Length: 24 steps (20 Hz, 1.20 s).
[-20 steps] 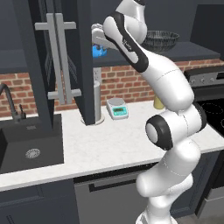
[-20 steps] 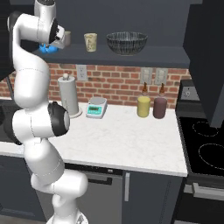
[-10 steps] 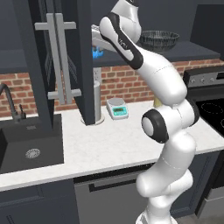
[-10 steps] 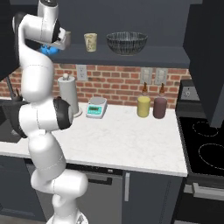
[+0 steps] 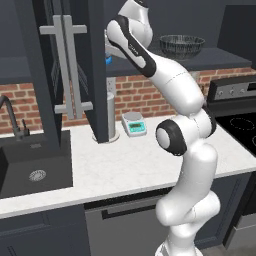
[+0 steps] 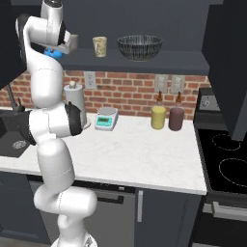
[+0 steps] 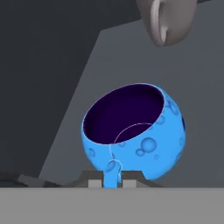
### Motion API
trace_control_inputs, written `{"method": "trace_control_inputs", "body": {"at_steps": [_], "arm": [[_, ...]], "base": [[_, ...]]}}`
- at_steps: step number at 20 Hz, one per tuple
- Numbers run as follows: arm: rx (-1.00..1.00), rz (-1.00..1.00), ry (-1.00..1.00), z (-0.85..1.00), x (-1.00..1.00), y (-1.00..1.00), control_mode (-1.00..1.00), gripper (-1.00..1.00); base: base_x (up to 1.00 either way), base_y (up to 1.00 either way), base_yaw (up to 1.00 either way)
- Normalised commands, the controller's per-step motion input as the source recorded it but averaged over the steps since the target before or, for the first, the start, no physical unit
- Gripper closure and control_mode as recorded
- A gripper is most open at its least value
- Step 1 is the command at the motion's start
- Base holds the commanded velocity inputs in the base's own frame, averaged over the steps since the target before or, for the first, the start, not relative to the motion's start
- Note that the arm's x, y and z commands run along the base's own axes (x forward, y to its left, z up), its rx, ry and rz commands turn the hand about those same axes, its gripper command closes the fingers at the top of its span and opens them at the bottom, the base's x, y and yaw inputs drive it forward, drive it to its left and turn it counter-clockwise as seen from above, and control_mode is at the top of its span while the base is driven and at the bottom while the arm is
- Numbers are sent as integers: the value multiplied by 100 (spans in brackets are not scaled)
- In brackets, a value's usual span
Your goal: Gather all objects into one cabinet and sort the glasses and bowls to opposite sides.
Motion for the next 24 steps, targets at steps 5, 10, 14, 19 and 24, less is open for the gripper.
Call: {"method": "trace_control_inputs", "body": {"at_steps": [5,10,14,19,24], "arm": [[0,0,5,-15,42,18,-100,100],[0,0,8,-29,50,8,-100,100],[0,0,10,-35,45,3,-100,100],[0,0,10,-35,26,7,-100,100],[-2,0,8,-40,1,14,-100,100]], "base": [[0,0,0],[0,0,0],[0,0,0],[0,0,0],[0,0,0]]}}
